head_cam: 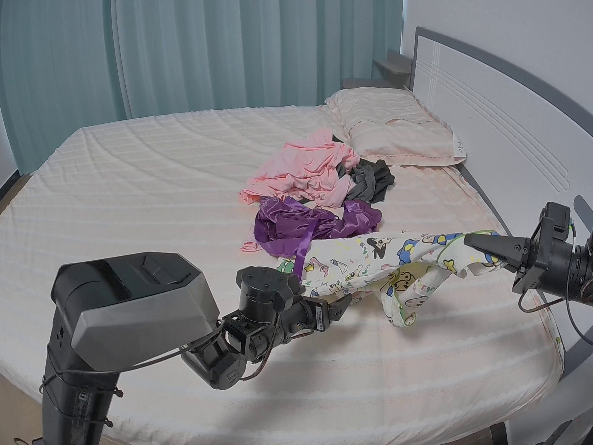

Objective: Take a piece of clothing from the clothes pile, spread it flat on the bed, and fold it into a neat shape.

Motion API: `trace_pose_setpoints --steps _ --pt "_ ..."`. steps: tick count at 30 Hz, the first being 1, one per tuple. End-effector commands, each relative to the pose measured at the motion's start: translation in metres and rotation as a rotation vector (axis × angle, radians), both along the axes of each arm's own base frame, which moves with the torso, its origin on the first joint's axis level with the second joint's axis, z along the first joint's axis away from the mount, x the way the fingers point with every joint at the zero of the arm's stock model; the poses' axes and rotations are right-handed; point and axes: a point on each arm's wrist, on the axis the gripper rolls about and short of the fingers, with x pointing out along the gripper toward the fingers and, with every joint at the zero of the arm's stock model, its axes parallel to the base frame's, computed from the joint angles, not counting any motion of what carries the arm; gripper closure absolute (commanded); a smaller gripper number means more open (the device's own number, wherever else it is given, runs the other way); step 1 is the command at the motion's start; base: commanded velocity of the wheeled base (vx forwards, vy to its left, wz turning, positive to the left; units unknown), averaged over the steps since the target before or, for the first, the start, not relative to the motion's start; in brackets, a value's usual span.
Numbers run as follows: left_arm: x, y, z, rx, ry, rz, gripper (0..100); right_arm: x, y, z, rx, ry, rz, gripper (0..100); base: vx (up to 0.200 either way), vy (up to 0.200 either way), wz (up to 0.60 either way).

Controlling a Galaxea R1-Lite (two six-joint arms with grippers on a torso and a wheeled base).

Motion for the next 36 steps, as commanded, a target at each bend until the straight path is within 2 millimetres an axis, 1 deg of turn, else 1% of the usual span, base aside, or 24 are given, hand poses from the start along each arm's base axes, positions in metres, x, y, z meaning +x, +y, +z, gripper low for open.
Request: trace_pose_setpoints --steps 1,2,3,4,7,9,13,14,15,18,20,23,27,29,31,36 --pt "0.009 0.005 -0.004 -0.005 0.004 0.006 0 0.002 0.001 0.007 0.008 -0.025 0.001 100 0.0 0.0 0.0" --pt "0.009 0.005 -0.004 -0.005 0.004 0.006 0 0.002 0.001 0.007 0.008 -0.025 0.001 100 0.0 0.0 0.0" --pt "0.02 0.009 -0.013 -0.001 0.005 0.033 0 0.003 0.001 0.013 0.016 -0.048 -0.002 100 0.0 0.0 0.0" --pt "0.024 0.011 -0.017 0.001 0.007 0.046 0 0.003 0.0 0.016 0.018 -0.055 -0.004 100 0.0 0.0 0.0" --pt "0.038 0.026 -0.03 0.011 0.021 0.096 0 0.001 0.0 0.022 0.025 -0.083 -0.004 100 0.0 0.0 0.0" --pt "0.043 0.032 -0.036 0.012 0.033 0.118 0 0.002 0.0 0.025 0.027 -0.091 -0.005 100 0.0 0.0 0.0" --pt "0.05 0.047 -0.041 0.011 0.052 0.161 0 0.005 -0.002 0.03 0.031 -0.109 -0.028 100 0.0 0.0 0.0" --pt "0.05 0.047 -0.041 0.011 0.052 0.161 0 0.005 -0.002 0.03 0.031 -0.109 -0.028 100 0.0 0.0 0.0" --pt "0.055 0.055 -0.043 0.01 0.054 0.183 0 0.007 -0.003 0.033 0.033 -0.118 -0.047 100 0.0 0.0 0.0" --pt "0.057 0.059 -0.043 0.001 0.056 0.197 0 0.008 -0.003 0.033 0.033 -0.118 -0.053 100 0.0 0.0 0.0" --pt "0.057 0.059 -0.041 -0.013 0.064 0.212 0 0.008 -0.003 0.033 0.033 -0.117 -0.056 100 0.0 0.0 0.0" --pt "0.055 0.059 -0.032 -0.05 0.07 0.248 0 0.01 -0.003 0.03 0.029 -0.107 -0.059 100 0.0 0.0 0.0" --pt "0.04 0.061 -0.034 -0.03 0.11 0.228 0 0.014 -0.002 0.021 0.018 -0.069 -0.061 100 0.0 0.0 0.0" --pt "0.031 0.055 -0.035 -0.022 0.127 0.195 0 0.016 -0.001 0.018 0.014 -0.055 -0.059 100 0.0 0.0 0.0" --pt "0.028 0.051 -0.034 -0.038 0.118 0.164 0 0.018 -0.001 0.016 0.012 -0.049 -0.059 100 0.0 0.0 0.0" --pt "0.02 0.033 -0.03 -0.062 0.083 0.094 0 0.02 0.001 0.017 0.012 -0.048 -0.051 100 0.0 0.0 0.0"
